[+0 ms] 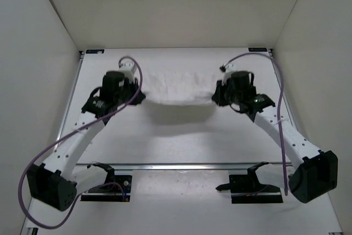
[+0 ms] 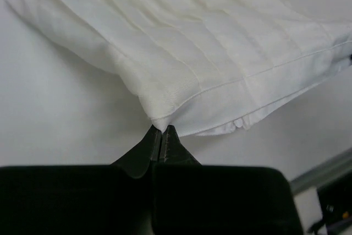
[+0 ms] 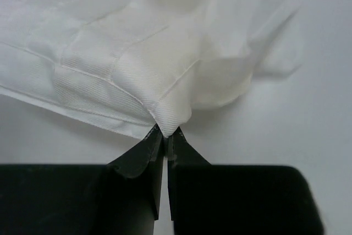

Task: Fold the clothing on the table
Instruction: Fold the skirt

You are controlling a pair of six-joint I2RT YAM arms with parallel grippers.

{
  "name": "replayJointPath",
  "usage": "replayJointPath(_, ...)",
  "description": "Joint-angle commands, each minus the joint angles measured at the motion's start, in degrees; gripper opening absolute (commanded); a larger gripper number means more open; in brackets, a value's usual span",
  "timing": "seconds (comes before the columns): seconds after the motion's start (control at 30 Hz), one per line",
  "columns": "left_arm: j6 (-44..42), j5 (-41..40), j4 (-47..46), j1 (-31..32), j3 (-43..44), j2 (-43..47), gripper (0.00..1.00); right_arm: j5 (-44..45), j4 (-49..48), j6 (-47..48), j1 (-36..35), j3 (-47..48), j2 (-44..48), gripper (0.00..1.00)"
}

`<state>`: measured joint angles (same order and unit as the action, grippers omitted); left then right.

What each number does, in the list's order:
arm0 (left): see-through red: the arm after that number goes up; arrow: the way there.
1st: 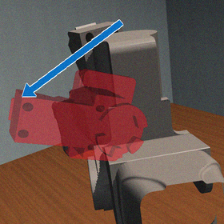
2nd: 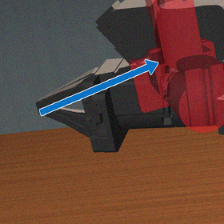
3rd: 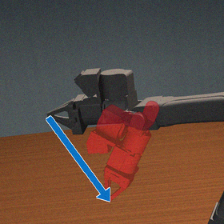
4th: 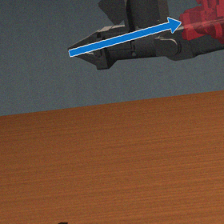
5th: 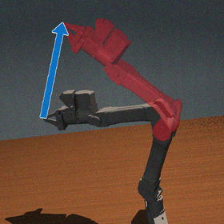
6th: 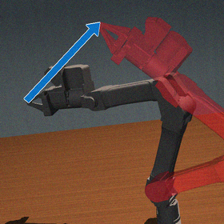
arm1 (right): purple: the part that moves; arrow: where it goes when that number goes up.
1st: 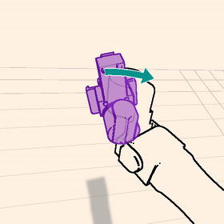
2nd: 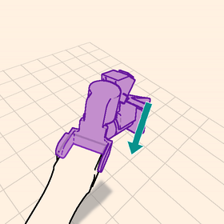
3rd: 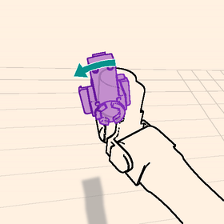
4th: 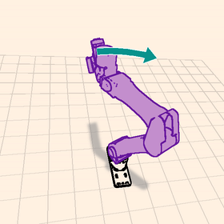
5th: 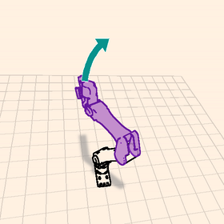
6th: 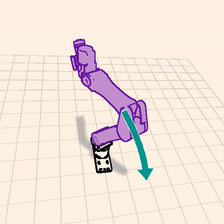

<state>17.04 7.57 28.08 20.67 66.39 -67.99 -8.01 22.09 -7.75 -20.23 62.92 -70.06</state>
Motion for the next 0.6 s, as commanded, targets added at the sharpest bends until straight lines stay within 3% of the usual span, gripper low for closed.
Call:
replayJointPath(0.0,4.13,-1.95,5.66,3.4,-13.44,14.76,0.0,0.81,2.42,-9.01,-5.69,-9.37,10.0,0.0)
replayJointPath(0.13,10.29,0.24,16.28,3.25,-16.91,24.64,0.0,-2.18,7.35,-18.43,-11.83,-18.52,19.07,0.0)
replayJointPath(0.27,8.63,2.27,23.68,0.44,-16.82,23.87,0.0,-6.74,6.66,-21.08,-10.2,-19.41,20.59,0.0)
replayJointPath(0.37,7.57,1.92,19.93,-2.55,-16.3,15.99,0.0,-14.11,3.94,-14.94,-2.03,-15.65,12.78,0.01)
replayJointPath(0.5,8.89,2.53,9.66,-7.99,-13.93,4.37,0.0,-15.81,-2.83,-9.75,1.24,-8.96,-2.95,0.0)
replayJointPath(0.57,10.65,4.28,4.81,-9.58,-13.22,-3.34,0.0,-14.66,-4.24,-7.64,1.86,-2.74,-9.89,0.1)
